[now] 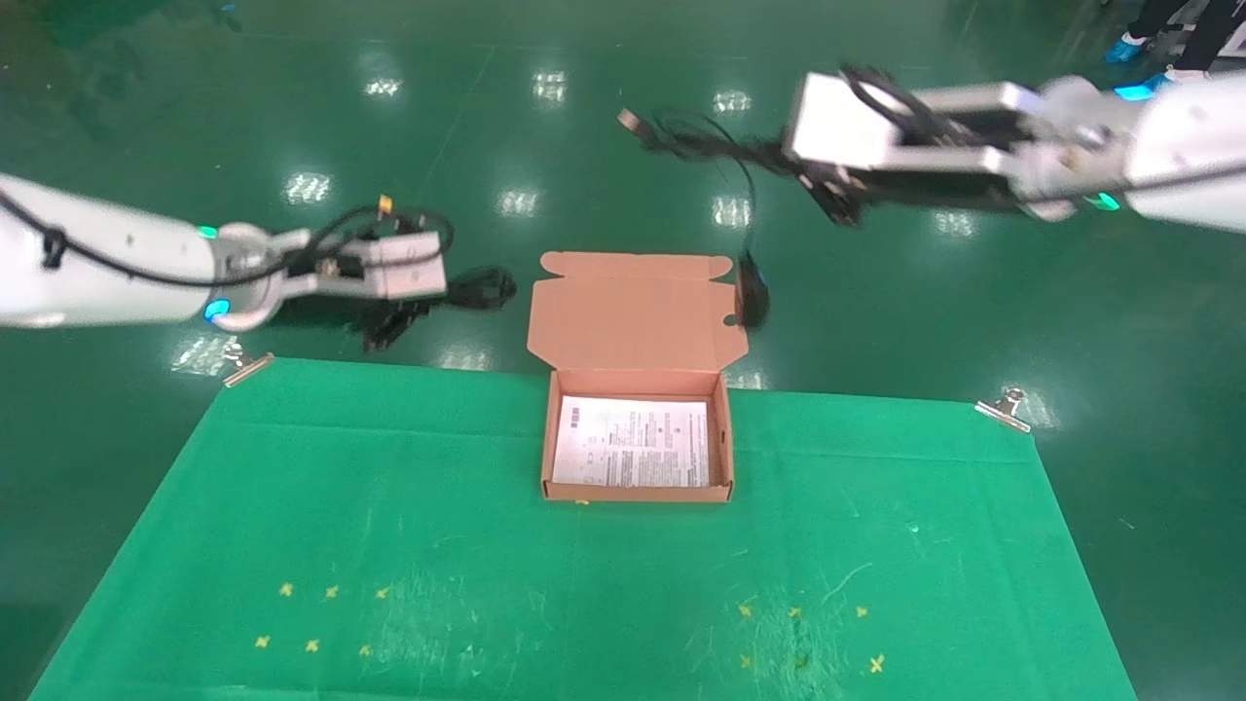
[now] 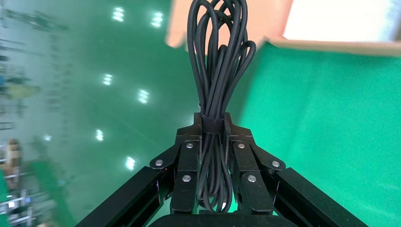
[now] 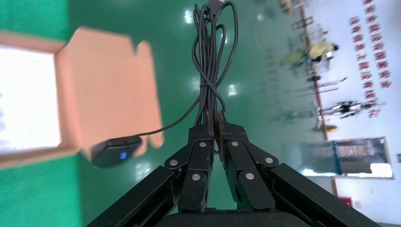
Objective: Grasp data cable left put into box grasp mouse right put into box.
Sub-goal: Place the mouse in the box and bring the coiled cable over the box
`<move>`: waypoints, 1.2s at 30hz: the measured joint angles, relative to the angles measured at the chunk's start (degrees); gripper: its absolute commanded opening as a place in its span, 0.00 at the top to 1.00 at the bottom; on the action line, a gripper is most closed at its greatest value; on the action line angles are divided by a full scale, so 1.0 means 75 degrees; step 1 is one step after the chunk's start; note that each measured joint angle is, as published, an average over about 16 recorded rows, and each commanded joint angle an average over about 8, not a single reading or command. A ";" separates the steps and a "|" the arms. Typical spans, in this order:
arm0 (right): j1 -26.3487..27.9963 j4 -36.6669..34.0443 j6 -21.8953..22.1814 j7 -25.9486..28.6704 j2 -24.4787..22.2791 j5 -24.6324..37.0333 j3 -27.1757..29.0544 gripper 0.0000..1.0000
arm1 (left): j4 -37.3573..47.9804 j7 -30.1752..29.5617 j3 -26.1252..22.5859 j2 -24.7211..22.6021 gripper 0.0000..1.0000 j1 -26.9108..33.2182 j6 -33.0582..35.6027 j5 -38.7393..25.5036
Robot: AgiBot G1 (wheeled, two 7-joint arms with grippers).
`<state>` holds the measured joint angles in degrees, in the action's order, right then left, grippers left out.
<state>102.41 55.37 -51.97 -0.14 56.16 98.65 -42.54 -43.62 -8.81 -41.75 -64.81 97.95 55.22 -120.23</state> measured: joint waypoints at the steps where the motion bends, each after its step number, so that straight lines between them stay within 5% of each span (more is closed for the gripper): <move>1: 0.0080 -0.0211 0.0061 -0.0180 0.0156 -0.0059 0.0025 1.00 | 0.0085 -0.0002 0.0007 -0.0062 1.00 0.0079 -0.0073 -0.0032; 16: 0.0769 -0.2943 0.0316 -0.2447 0.1739 -0.1035 0.0400 1.00 | 0.1335 0.0211 0.0076 -0.0653 1.00 0.0911 -0.0796 -0.0252; 36: 0.0193 -0.3814 0.0202 -0.2865 0.2169 -0.1289 0.0401 1.00 | 0.1489 -0.0082 -0.0150 -0.0161 1.00 0.0738 -0.0702 -0.0865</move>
<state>103.86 26.76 -50.45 -21.63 72.43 88.99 -39.54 -32.45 -9.43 -42.88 -66.03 103.48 49.95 -126.72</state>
